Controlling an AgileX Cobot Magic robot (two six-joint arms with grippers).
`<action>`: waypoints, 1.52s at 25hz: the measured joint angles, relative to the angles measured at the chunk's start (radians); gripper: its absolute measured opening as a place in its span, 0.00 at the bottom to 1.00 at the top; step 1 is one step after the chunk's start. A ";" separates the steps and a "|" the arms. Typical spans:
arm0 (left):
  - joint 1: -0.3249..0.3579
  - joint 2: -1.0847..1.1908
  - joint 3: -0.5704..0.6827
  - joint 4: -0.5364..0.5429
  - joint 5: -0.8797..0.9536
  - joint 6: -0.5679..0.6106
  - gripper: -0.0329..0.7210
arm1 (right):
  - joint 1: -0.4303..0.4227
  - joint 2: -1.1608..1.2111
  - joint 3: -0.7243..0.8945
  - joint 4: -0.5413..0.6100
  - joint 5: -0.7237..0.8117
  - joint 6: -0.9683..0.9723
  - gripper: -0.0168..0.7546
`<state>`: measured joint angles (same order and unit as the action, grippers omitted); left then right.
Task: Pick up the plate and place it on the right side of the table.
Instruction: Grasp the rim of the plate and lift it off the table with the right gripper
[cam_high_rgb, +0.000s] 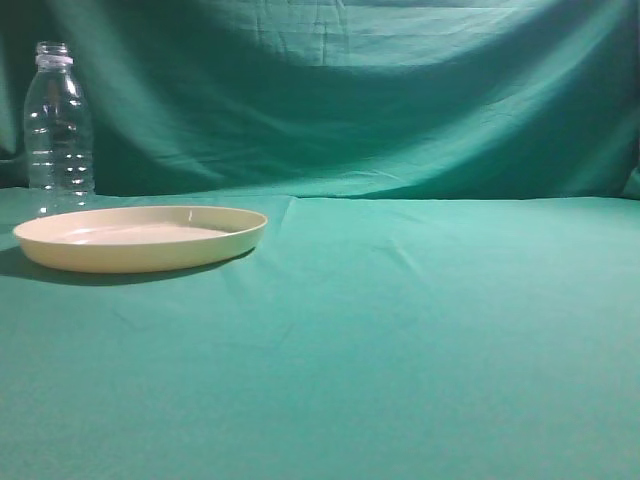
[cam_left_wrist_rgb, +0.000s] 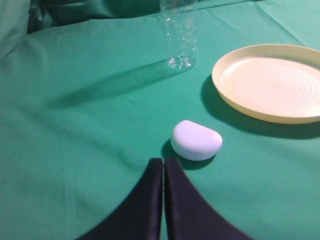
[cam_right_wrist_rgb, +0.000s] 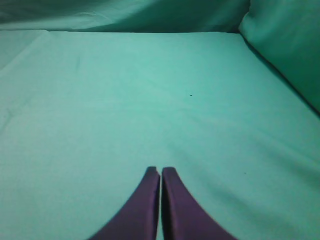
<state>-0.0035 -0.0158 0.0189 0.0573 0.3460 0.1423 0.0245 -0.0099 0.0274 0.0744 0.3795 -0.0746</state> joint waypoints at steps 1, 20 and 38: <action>0.000 0.000 0.000 0.000 0.000 0.000 0.04 | 0.000 0.000 0.000 0.000 0.000 0.000 0.02; 0.000 0.000 0.000 0.000 0.000 0.000 0.04 | 0.000 0.000 0.002 0.038 -0.071 0.002 0.02; 0.000 0.000 0.000 0.000 0.000 0.000 0.04 | 0.000 0.400 -0.238 0.310 -0.164 0.002 0.02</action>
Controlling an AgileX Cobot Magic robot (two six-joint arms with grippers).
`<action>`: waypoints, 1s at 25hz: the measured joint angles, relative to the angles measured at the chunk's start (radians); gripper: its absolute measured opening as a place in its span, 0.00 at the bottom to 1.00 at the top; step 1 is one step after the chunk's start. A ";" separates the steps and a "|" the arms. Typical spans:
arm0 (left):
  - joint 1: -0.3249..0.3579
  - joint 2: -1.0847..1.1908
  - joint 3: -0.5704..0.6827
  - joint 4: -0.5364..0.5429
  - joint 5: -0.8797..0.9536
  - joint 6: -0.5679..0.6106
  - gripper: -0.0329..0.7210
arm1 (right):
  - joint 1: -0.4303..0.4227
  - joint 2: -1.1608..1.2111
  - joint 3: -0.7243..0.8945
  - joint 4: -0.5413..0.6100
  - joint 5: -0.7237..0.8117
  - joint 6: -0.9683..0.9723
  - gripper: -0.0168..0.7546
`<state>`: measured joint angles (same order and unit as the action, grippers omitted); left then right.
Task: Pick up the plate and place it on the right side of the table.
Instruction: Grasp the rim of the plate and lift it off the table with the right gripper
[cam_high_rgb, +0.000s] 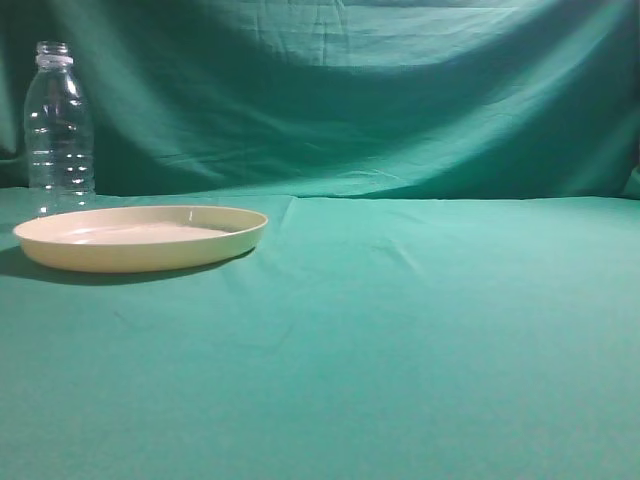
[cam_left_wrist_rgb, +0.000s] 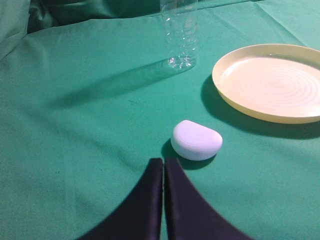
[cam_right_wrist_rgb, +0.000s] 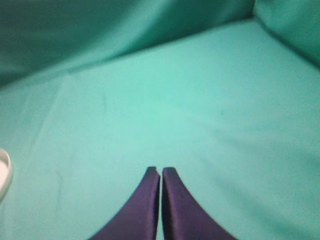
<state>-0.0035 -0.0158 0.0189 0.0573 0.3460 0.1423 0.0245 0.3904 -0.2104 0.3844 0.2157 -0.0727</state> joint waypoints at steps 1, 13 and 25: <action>0.000 0.000 0.000 0.000 0.000 0.000 0.04 | 0.000 0.065 -0.030 0.000 0.025 0.000 0.02; 0.000 0.000 0.000 0.000 0.000 0.000 0.04 | 0.047 0.621 -0.396 0.162 0.336 -0.290 0.02; 0.000 0.000 0.000 0.000 0.000 0.000 0.04 | 0.468 1.171 -0.919 -0.164 0.472 -0.046 0.02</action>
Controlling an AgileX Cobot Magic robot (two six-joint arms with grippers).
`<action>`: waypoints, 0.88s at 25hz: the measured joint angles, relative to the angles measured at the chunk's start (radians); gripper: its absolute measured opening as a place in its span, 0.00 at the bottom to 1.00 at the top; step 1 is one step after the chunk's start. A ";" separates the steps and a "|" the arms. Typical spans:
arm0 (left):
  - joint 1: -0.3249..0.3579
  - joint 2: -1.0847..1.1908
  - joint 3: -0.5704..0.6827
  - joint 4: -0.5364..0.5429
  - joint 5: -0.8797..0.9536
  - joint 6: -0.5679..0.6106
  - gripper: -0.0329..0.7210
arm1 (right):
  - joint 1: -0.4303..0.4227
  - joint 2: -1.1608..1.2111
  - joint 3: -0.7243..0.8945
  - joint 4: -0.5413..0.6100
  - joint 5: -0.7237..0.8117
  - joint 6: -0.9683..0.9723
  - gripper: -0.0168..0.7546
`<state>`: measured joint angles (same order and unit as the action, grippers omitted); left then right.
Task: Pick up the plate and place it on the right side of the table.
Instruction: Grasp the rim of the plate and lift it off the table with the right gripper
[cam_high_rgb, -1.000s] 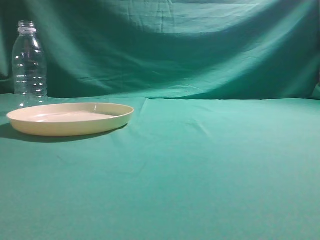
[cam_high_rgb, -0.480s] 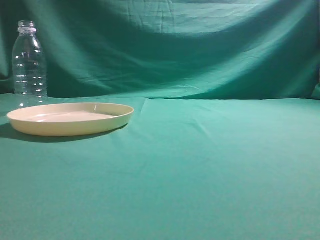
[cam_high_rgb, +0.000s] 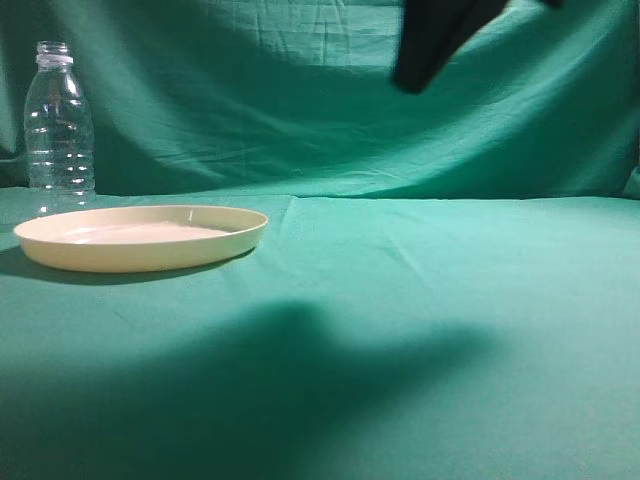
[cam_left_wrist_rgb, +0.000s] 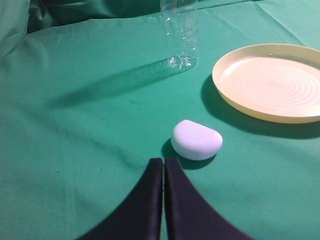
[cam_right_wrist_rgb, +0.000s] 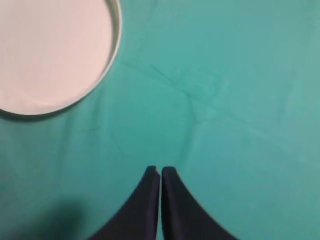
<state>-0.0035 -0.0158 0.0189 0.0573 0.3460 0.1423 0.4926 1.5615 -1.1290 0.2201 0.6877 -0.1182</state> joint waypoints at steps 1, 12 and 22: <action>0.000 0.000 0.000 0.000 0.000 0.000 0.04 | 0.022 0.047 -0.051 -0.012 0.022 0.009 0.02; 0.000 0.000 0.000 0.000 0.000 0.000 0.04 | 0.160 0.481 -0.505 -0.106 0.105 0.010 0.30; 0.000 0.000 0.000 0.000 0.000 0.000 0.04 | 0.160 0.692 -0.652 -0.153 0.085 0.077 0.62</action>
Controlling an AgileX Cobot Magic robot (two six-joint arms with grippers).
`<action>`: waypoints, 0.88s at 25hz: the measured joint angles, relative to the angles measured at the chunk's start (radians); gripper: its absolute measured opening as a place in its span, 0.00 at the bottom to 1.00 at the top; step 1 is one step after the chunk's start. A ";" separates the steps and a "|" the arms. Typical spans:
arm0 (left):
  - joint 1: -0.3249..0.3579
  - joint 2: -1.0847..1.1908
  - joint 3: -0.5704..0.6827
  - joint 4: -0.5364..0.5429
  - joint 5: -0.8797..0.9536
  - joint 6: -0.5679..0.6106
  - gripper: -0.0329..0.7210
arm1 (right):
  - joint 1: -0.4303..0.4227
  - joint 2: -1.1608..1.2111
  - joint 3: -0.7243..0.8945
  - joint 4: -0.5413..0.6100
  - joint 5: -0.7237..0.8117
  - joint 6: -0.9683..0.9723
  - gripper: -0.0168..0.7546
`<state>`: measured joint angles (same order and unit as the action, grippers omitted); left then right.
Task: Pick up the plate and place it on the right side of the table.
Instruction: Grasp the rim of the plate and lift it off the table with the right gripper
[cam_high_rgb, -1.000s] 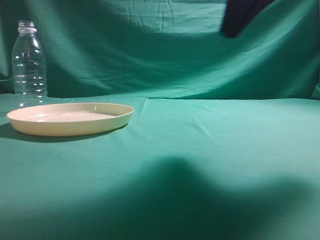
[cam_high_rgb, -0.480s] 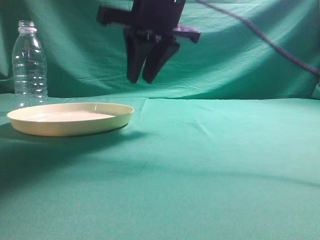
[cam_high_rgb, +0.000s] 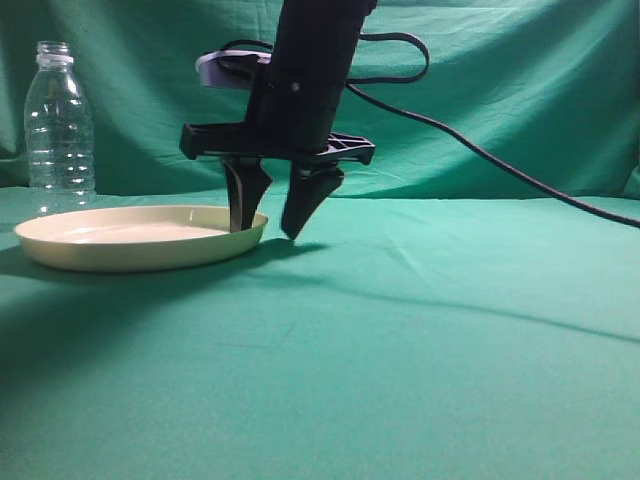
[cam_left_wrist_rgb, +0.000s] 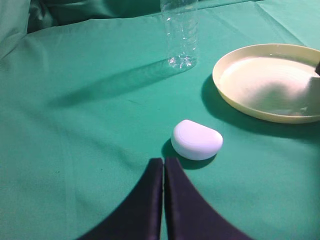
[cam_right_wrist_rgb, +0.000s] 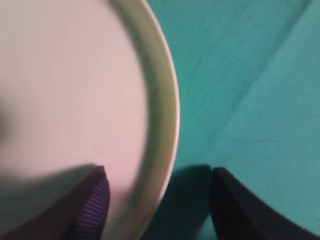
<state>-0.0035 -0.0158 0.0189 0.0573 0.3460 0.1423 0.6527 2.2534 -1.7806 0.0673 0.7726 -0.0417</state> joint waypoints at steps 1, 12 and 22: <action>0.000 0.000 0.000 0.000 0.000 0.000 0.04 | 0.000 0.010 -0.002 0.003 -0.009 0.002 0.62; 0.000 0.000 0.000 0.000 0.000 0.000 0.04 | 0.000 0.024 -0.084 -0.044 0.059 0.111 0.02; 0.000 0.000 0.000 0.000 0.000 0.000 0.04 | -0.072 -0.188 -0.081 -0.207 0.284 0.149 0.02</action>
<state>-0.0035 -0.0158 0.0189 0.0570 0.3460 0.1423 0.5810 2.0656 -1.8616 -0.1400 1.0569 0.1069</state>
